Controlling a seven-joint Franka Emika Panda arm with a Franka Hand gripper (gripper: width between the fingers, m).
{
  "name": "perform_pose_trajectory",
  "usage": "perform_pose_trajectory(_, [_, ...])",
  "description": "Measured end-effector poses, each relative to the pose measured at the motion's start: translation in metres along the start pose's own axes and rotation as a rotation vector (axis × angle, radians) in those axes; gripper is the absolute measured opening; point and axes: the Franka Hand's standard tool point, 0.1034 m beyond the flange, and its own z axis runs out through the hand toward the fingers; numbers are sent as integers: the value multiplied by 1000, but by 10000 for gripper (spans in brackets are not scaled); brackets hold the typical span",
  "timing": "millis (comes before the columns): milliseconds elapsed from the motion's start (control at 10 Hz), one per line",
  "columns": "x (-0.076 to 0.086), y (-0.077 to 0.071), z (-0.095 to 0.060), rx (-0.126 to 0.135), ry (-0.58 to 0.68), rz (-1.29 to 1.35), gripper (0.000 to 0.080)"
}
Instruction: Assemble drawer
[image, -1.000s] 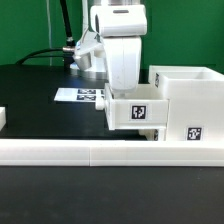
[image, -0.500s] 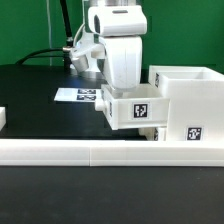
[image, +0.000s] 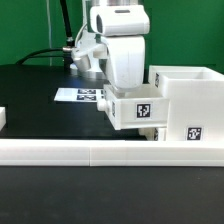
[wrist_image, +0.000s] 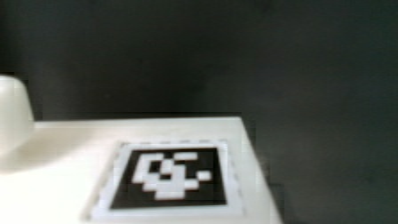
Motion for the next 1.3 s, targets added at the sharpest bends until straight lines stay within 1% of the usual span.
perform_pose_trajectory(400, [4, -2, 0, 5, 0, 50, 42])
perform_pose_trajectory(800, [14, -7, 2, 9, 5, 145, 42])
perform_pose_trajectory(1300, [12, -6, 2, 13, 0, 90, 42])
